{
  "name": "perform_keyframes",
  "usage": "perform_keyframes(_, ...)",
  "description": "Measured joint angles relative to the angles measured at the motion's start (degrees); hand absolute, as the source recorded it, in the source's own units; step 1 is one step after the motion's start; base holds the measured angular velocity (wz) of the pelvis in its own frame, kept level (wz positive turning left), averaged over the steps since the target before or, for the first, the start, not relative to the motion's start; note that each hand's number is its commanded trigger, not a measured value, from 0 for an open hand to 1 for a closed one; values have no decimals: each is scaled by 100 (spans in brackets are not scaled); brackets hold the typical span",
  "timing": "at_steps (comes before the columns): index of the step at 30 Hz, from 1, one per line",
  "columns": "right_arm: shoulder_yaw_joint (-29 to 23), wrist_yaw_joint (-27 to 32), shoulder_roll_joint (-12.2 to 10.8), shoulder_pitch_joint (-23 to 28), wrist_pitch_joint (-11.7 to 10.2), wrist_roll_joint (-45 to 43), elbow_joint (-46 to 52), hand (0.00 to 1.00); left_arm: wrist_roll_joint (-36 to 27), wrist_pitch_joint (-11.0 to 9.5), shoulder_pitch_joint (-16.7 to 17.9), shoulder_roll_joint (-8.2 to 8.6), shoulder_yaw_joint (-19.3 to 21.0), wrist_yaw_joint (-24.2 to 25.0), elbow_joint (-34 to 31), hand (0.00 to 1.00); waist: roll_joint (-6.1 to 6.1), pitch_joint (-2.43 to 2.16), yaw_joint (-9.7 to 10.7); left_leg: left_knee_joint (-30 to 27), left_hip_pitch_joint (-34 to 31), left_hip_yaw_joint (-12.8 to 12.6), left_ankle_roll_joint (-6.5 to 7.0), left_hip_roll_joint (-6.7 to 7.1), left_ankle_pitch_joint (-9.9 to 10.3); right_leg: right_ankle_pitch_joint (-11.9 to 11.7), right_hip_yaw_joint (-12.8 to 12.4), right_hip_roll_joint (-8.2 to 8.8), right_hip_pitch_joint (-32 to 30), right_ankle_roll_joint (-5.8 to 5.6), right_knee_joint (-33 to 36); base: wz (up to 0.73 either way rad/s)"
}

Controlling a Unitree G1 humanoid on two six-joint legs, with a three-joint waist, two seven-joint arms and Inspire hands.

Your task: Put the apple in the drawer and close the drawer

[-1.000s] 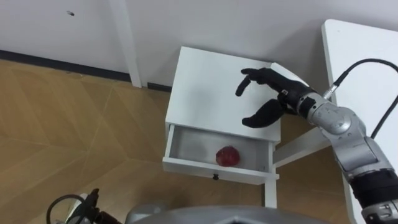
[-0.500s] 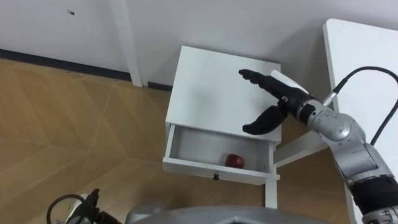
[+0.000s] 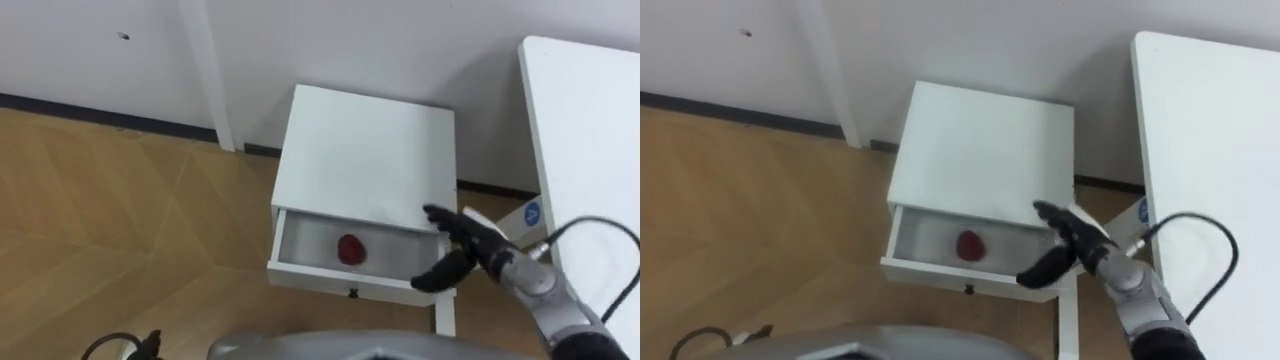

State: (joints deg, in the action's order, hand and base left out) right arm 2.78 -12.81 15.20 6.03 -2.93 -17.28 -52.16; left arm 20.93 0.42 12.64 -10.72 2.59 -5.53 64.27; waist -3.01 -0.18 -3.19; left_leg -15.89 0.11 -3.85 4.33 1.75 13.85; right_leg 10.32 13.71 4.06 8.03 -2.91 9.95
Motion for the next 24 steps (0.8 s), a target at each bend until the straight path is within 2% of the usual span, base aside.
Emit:
perform_keyframes(1, -57, 65, 4, 10, -1, -6, -154, 0, 1, -8, -8, 28, 51, 5, 5, 0, 40, 14, 7, -56, -30, -3, 13, -2, 32, 27, 55, 17, -36, -10, 96, 23)
perform_keyframes(2, -195, 193, -15, 17, -14, -29, -438, 0, 3, -25, -53, 69, 175, 13, 57, 0, 90, 7, 148, -207, -112, -53, 42, 6, 111, 142, 132, 102, -169, -34, 423, 33)
perform_keyframes(3, -269, 297, -19, 9, -21, -76, -716, 0, -3, -34, -124, 74, 204, 28, 193, 0, 97, 7, 209, -375, -167, -60, 91, 58, 182, 320, 152, 228, -434, -48, 1142, 39)
perform_keyframes(4, -337, 343, -22, 2, -18, -89, -855, 0, -2, -35, -194, 71, 208, 43, 249, 0, 104, 1, 228, -422, -160, -59, 127, 87, 206, 376, 157, 319, -607, -50, 1602, 53)
perform_keyframes(5, -508, 439, -18, 30, -3, -98, -1121, 0, 0, -35, -271, 63, 208, 111, 277, 0, 131, -7, 301, -571, -160, -91, 205, 117, 268, 347, 114, 562, -1041, -56, 2677, 61)
perform_keyframes(6, -720, 546, -18, 103, 28, -102, -1344, 0, -2, -38, -342, 39, 208, 127, 259, 0, 121, 6, 344, -739, -158, -89, 301, 236, 326, 38, -101, 786, -1581, -36, 3741, 62)
perform_keyframes(7, -809, 609, -13, 122, 59, -105, -1443, 0, -2, -37, -364, 35, 203, 130, 263, 0, 158, 3, 357, -825, -161, -82, 350, 260, 361, -261, -263, 823, -1814, -33, 4169, 36)
perform_keyframes(8, -915, 700, 3, 176, 135, -100, -1544, 0, -6, -37, -388, 24, 195, 134, 262, 0, 268, 6, 350, -974, -167, -54, 431, 255, 414, -1058, -577, 803, -2328, -69, 4865, 0)
perform_keyframes(9, -998, 724, -12, 214, 164, -72, -1570, 0, -12, -34, -401, -37, 193, 135, 263, 0, 373, 4, 351, -1114, -283, -91, 509, 221, 457, -1875, -901, 702, -3010, -46, 5553, -23)
perform_keyframes(10, -1019, 726, -23, 190, 157, -44, -1616, 0, -28, -25, -417, -67, 172, 126, 275, 0, 411, 10, 334, -1214, -396, -130, 538, 179, 475, -1773, -963, 642, -3405, -39, 6073, -38)
perform_keyframes(11, -1028, 728, -56, 161, 120, 24, -1642, 0, -117, 11, -478, -141, 161, 120, 323, 0, 450, 21, 385, -1426, -640, -162, 571, 84, 495, -1315, -938, 499, -4327, 30, 7451, -41)
perform_keyframes(12, -1024, 743, -58, 156, 24, 174, -1712, 0, -145, 71, -591, -180, 161, 119, 412, 0, 572, 52, 415, -1543, -813, -178, 581, -49, 500, -907, -738, 415, -5137, 99, 8599, -31)
perform_keyframes(13, -1019, 772, -59, 156, -19, 282, -1772, 0, -165, 105, -647, -198, 157, 119, 461, 0, 673, 50, 433, -1588, -876, -177, 582, -112, 499, -739, -608, 374, -5502, 119, 9035, -19)
perform_keyframes(14, -951, 848, -58, 176, -83, 570, -1917, 0, -237, 214, -664, -227, 157, 119, 533, 0, 711, 112, 478, -1605, -906, -172, 604, -183, 493, -492, -390, 358, -6156, 125, 9659, -7)
perform_keyframes(15, -825, 973, -60, 257, -79, 791, -2034, 0, -273, 323, -667, -231, 165, 118, 563, 0, 756, 131, 542, -1608, -875, -161, 619, -228, 485, -311, -266, 359, -6661, 143, 10017, 0)
perform_keyframes(17, -734, 1128, -64, 360, -52, 994, -2142, 0, -270, 438, -555, -211, 167, 117, 562, 0, 753, 134, 691, -1675, -843, -91, 651, -257, 530, -228, -243, 381, -7107, 142, 10269, 17)
perform_keyframes(18, -734, 1221, -60, 367, -6, 1120, -2141, 0, -266, 463, -482, -199, 174, 117, 556, 0, 741, 149, 753, -1729, -841, -69, 652, -262, 584, -231, -309, 368, -7200, 144, 10304, 19)
perform_keyframes(20, -742, 1353, -39, 321, -2, 1327, -2141, 0, -246, 471, -396, -197, 178, 117, 546, 0, 762, 144, 770, -1796, -871, -75, 669, -247, 596, -238, -371, 388, -7056, 136, 10254, 2)
perform_keyframes(22, -739, 1428, -15, 229, 9, 1530, -2146, 0, -240, 479, -286, -197, 248, 116, 547, 0, 777, 125, 759, -1725, -861, -84, 561, -173, 574, -252, -550, 380, -6628, 124, 9897, -9)
perform_keyframes(23, -733, 1475, -14, 158, 69, 1635, -2156, 0, -239, 479, -225, -187, 355, 117, 554, 0, 801, 89, 761, -1479, -766, -116, 193, -90, 498, -260, -648, 368, -6136, 138, 9252, -12)
perform_keyframes(24, -744, 1474, -32, 105, 188, 1712, -2158, 0, -246, 436, -71, -180, 419, 97, 602, 0, 572, 28, 739, -1063, -527, -124, -734, 87, 332, -271, -794, 472, -5444, 147, 8235, 8)
